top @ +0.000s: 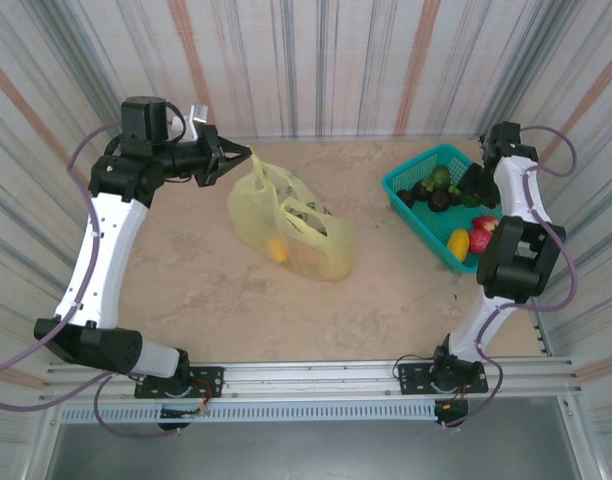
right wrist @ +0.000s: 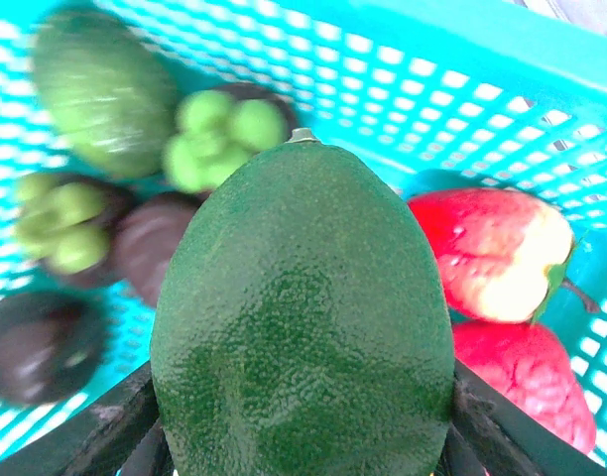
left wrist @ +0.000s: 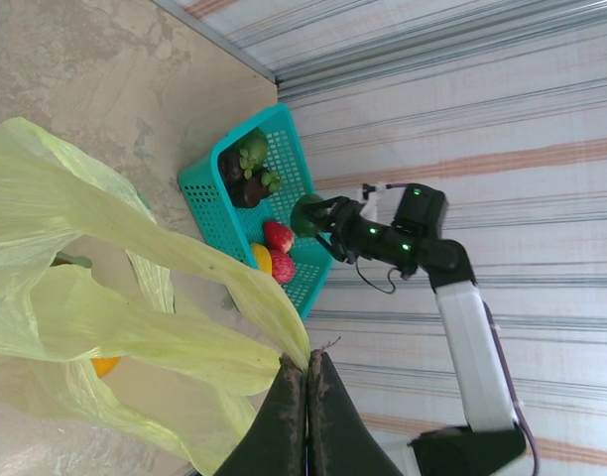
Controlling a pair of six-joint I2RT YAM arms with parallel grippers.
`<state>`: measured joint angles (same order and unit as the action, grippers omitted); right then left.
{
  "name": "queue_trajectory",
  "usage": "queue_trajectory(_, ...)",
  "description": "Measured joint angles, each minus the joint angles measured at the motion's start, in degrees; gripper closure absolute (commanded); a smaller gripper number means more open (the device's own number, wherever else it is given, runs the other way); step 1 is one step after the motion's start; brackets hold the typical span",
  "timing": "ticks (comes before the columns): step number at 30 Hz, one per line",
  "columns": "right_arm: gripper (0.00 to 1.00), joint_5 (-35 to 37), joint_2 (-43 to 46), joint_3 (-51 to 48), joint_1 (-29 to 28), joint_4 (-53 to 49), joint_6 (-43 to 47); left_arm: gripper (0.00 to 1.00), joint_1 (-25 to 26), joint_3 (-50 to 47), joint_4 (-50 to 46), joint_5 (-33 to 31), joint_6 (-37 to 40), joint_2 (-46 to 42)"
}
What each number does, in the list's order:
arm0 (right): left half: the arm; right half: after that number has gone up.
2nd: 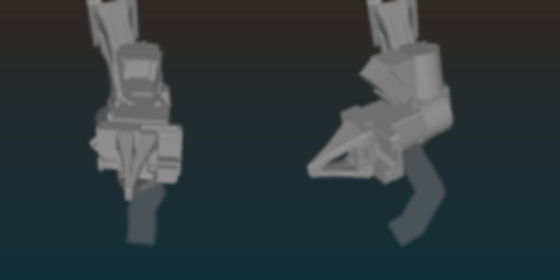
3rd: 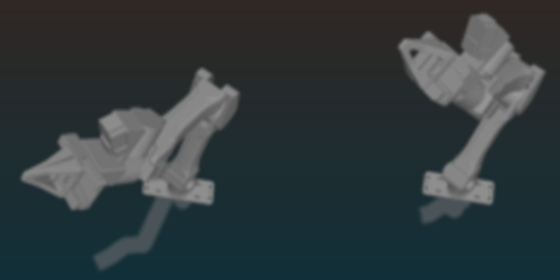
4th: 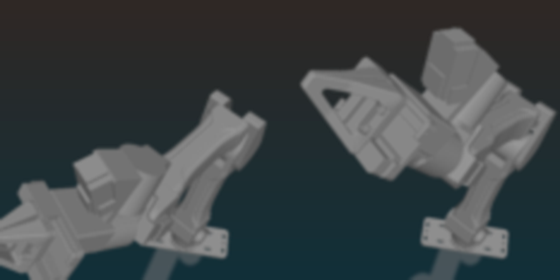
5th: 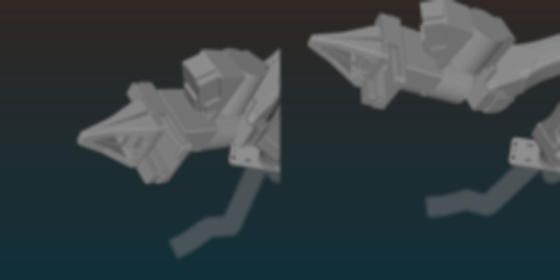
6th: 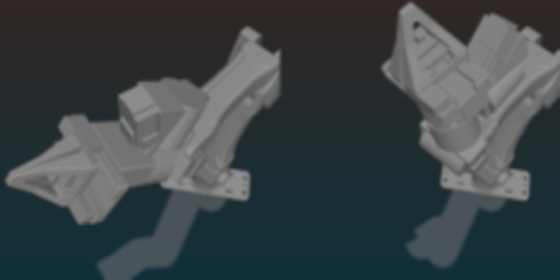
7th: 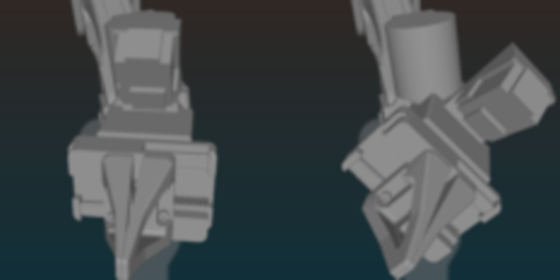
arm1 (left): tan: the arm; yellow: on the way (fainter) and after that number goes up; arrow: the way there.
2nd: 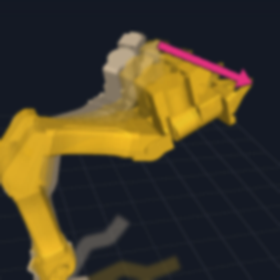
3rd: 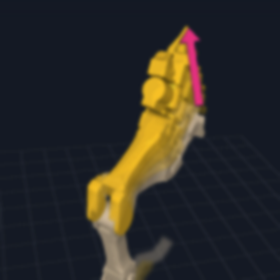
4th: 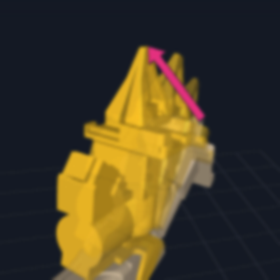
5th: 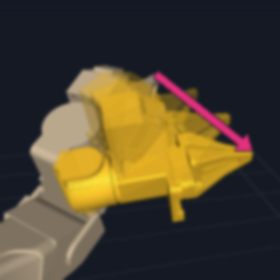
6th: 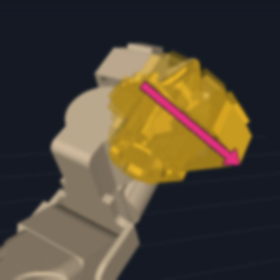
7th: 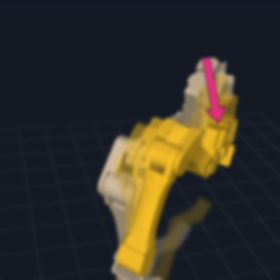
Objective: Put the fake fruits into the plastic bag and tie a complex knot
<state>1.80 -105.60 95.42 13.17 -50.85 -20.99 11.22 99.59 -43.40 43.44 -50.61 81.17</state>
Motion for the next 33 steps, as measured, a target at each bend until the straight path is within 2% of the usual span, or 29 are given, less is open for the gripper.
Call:
queue_trajectory(4,0.47,0.8,7.8,-2.4,-8.3,0.2,-1.0,1.00,0.0,-1.0,0.0,0.0,0.4,-0.5)
queue_trajectory(7,0.46,0.9,11.7,-2.5,-17.1,0.8,-1.2,1.00,0.0,-1.1,0.0,0.0,0.9,-0.7)
queue_trajectory(10,0.45,-3.6,13.4,-0.6,-24.2,1.5,-1.4,1.00,0.0,-1.2,0.0,0.0,1.2,-1.0)
queue_trajectory(18,0.45,-28.1,8.9,15.6,-30.8,6.9,-4.0,1.00,0.0,-1.2,0.0,-0.3,1.6,-1.4)
queue_trajectory(21,0.45,-34.4,5.7,21.0,-34.7,8.6,-4.0,1.00,0.0,-1.2,0.0,-0.3,1.8,-1.4)
queue_trajectory(26,0.46,-39.4,0.4,24.9,-40.4,8.1,-2.4,1.00,0.0,-1.2,-0.1,-0.3,2.0,-1.6)
queue_trajectory(33,0.47,-41.3,-2.5,23.7,-44.0,5.4,0.7,1.00,-1.2,-1.1,-0.1,-0.3,2.4,-2.4)
